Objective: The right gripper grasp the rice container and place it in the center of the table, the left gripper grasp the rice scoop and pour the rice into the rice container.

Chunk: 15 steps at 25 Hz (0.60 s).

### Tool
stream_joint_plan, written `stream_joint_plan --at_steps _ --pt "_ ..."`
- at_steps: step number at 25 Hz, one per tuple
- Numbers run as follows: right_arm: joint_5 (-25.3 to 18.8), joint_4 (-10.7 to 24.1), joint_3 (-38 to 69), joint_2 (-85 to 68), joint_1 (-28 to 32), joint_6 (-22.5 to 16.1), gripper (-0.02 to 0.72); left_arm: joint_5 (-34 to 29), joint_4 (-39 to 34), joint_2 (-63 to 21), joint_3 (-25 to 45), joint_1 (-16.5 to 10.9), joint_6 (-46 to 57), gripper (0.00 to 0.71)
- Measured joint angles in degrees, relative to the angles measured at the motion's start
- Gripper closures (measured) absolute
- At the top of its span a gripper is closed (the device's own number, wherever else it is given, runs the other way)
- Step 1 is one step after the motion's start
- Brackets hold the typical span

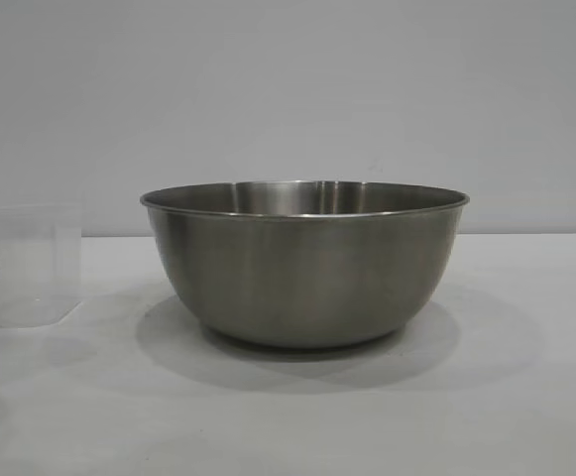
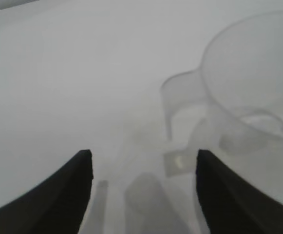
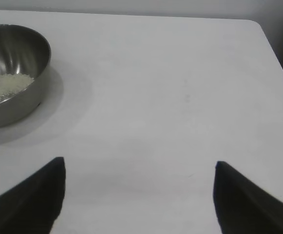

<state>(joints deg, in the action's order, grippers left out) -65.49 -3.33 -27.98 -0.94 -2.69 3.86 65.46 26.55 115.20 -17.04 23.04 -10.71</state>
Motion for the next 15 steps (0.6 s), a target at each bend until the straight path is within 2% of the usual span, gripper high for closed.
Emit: stream_joint_plan --at_steps 1,2,8,15 --pt "0.00 0.00 0.00 0.00 0.00 0.00 0.115 0.11 -0.86 0.00 0.93 0.00 0.00 0.292" --pt "0.00 0.00 0.00 0.00 0.00 0.00 0.115 0.11 -1.91 0.00 1.91 0.00 0.02 0.252" --pt "0.00 0.00 0.00 0.00 0.00 0.00 0.115 0.11 -3.63 -6.81 7.25 0.00 1.37 0.266" --pt "0.00 0.00 0.00 0.00 0.00 0.00 0.115 -0.95 -4.58 -19.27 8.61 0.00 1.47 0.266"
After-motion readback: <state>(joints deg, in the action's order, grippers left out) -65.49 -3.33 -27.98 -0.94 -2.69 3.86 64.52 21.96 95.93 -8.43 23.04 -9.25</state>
